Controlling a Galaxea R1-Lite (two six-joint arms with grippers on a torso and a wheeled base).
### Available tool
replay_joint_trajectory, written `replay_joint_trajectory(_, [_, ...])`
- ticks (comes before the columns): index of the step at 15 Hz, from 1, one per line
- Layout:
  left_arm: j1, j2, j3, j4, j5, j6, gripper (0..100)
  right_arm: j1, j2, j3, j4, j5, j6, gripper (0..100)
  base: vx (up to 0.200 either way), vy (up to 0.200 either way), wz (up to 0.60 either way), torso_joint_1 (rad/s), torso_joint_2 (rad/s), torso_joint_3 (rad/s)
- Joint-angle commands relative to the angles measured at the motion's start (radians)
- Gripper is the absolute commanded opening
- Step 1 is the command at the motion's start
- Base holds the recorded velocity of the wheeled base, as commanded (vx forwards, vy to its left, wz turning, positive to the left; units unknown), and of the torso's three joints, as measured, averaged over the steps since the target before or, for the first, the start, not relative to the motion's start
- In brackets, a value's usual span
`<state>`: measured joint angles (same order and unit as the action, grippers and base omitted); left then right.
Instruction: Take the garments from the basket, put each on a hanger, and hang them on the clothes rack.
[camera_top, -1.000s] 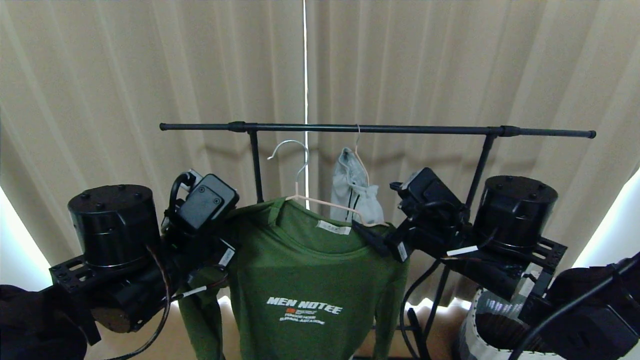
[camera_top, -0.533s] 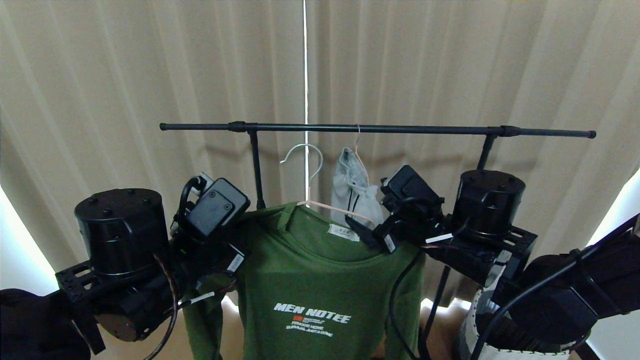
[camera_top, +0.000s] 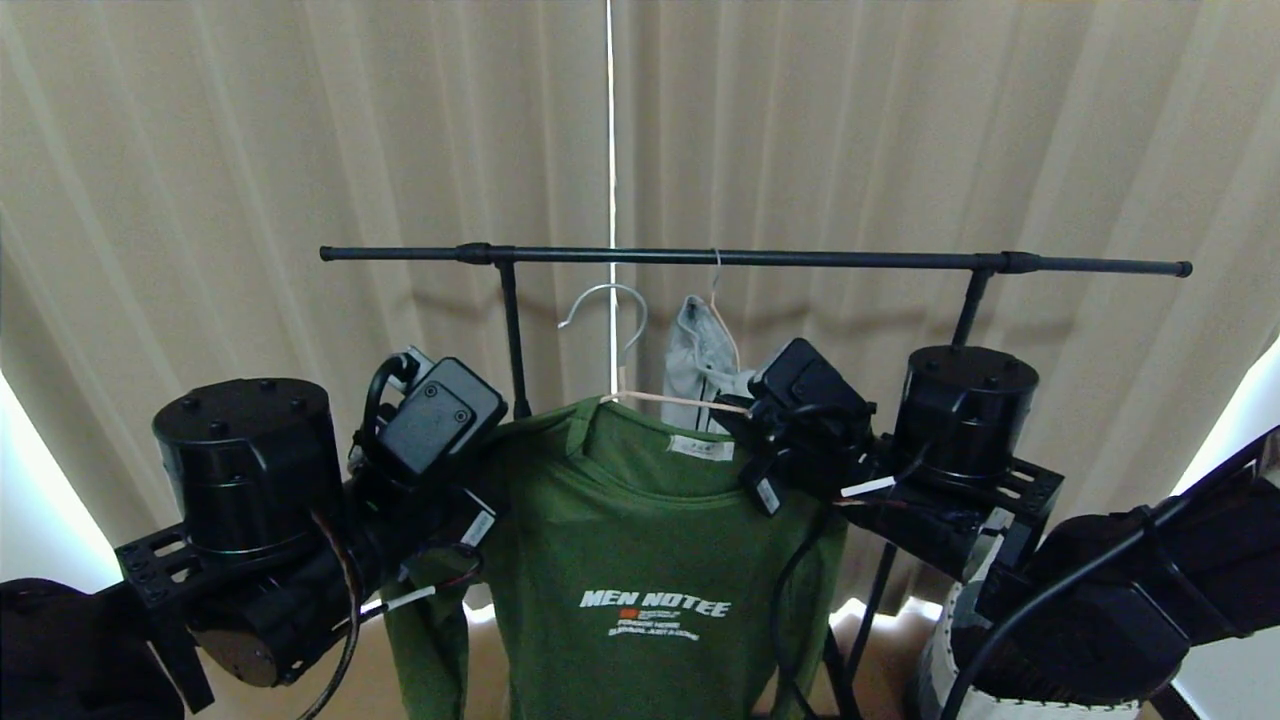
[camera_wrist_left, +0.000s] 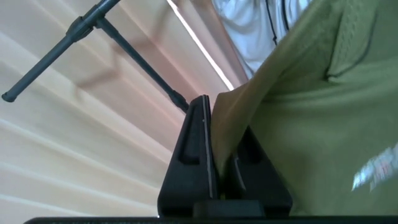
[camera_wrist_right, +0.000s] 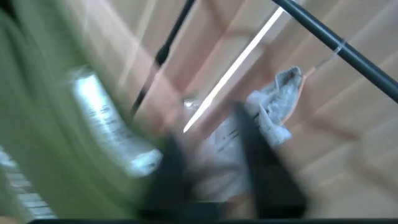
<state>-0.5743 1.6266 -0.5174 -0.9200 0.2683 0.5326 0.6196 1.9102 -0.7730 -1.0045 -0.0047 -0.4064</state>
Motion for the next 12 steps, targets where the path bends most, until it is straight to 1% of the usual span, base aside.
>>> replay_joint_trajectory(1, [-0.004,0.001,-0.001,0.001,0.003,0.000,0,0.005,-0.002,0.000,0.000,-0.003,0.000,0,0.000,0.000,0.00,0.000,0.00,0.000])
replay_joint_trajectory(5, [-0.004,-0.001,0.005,0.001,-0.001,-0.009,0,0.003,-0.016,0.014,-0.008,-0.005,0.001,0,0.000,0.000,0.00,0.000,0.00,0.000])
replay_joint_trajectory(7, [-0.006,-0.004,0.005,0.001,-0.011,-0.063,0,0.003,-0.034,0.026,-0.013,-0.008,0.006,0,0.000,0.000,0.00,0.000,0.00,0.000])
replay_joint_trajectory(8, [-0.007,-0.005,0.004,0.001,-0.012,-0.077,100,0.003,-0.043,0.032,-0.013,-0.012,0.006,0,0.000,0.000,0.00,0.000,0.00,0.000])
replay_joint_trajectory(12, [-0.015,-0.040,0.007,0.003,-0.049,-0.083,100,-0.029,-0.073,0.044,-0.011,-0.037,0.006,0,0.000,0.000,0.00,0.000,0.00,0.000])
